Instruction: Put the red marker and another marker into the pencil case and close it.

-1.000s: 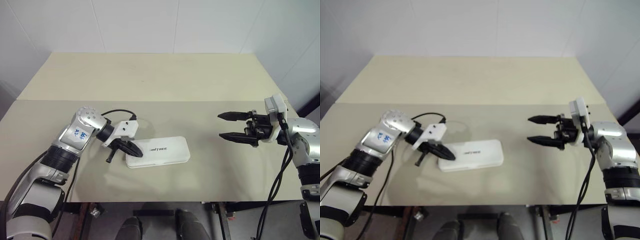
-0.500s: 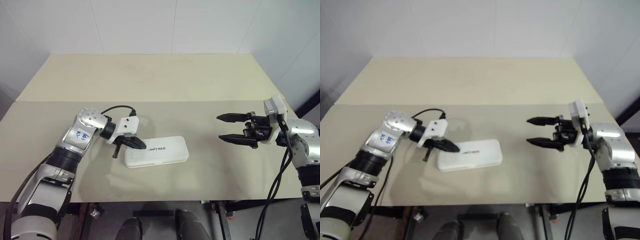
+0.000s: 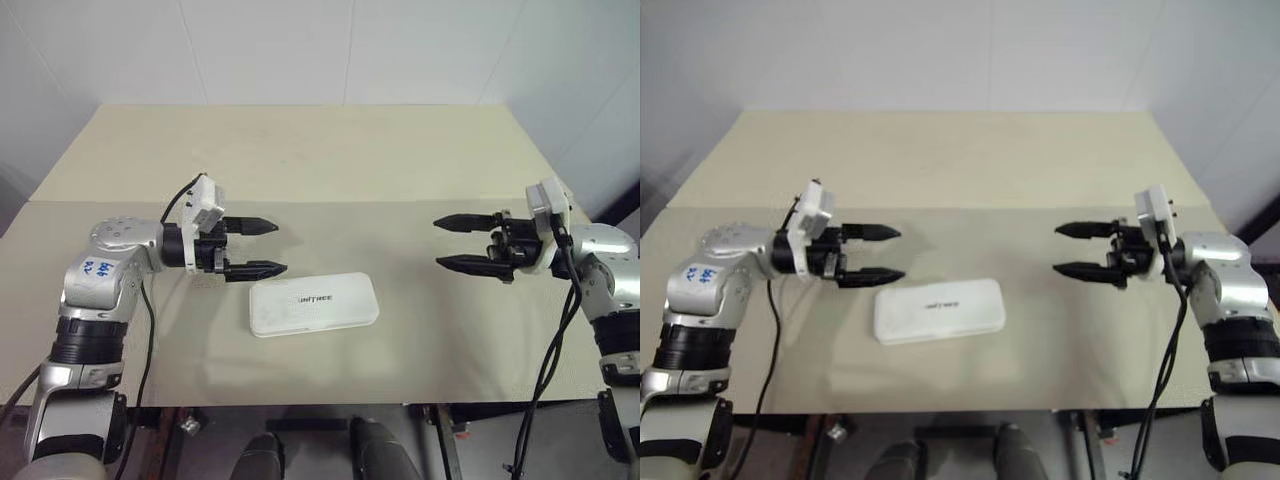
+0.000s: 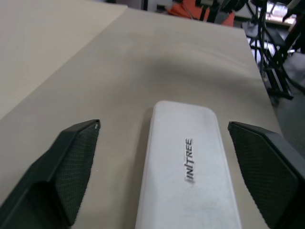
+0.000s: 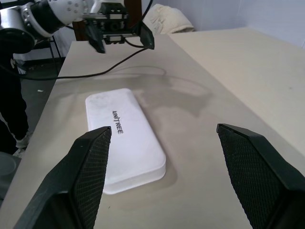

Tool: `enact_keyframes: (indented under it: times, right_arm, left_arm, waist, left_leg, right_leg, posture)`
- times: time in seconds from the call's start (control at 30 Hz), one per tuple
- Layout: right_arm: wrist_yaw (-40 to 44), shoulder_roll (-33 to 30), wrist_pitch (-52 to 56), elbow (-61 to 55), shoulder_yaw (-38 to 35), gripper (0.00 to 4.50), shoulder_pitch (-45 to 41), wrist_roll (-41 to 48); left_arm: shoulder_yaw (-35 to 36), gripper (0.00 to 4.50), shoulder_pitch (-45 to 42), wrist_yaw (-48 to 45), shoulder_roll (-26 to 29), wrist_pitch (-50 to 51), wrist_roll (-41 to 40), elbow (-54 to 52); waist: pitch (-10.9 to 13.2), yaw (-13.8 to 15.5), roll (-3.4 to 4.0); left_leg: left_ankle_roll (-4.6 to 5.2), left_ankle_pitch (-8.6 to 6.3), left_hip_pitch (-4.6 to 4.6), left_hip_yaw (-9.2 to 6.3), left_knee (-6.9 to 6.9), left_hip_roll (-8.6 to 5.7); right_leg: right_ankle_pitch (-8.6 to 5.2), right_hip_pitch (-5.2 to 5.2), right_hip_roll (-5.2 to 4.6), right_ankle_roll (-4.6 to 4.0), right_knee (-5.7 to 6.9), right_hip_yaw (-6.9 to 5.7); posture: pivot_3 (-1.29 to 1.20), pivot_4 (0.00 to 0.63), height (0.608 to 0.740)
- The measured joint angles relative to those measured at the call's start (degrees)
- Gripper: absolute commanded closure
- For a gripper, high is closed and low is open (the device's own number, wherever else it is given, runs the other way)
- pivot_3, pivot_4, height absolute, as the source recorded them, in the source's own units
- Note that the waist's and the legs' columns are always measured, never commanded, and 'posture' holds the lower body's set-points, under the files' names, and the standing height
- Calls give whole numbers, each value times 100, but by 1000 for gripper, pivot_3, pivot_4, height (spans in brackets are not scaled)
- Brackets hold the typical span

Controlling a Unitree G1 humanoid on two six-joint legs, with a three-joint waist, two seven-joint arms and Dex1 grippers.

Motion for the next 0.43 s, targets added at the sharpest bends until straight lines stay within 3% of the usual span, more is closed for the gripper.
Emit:
enact_keyframes:
  times: [0.17,0.43]
  right_arm:
    - [6,35,-106,150,78,0,-46,-56]
    - [9,36,-102,163,45,0,-7,-53]
  left_arm:
    - [467,41,509,272,148,172,-404,-844]
    - [1124,41,1762,1260,183,-836,-42,-1442]
  waist:
    - [2,-10,2]
    - [2,-1,3]
  left_leg:
    - [-2,-1,-1,0,-5,1]
    - [-2,-1,2,2,-2,1]
  right_leg:
    - [0,-1,0,0,-7,0]
    - [0,1,-1,-3,-7,1]
  posture:
    - [0,150,740]
    - [0,150,740]
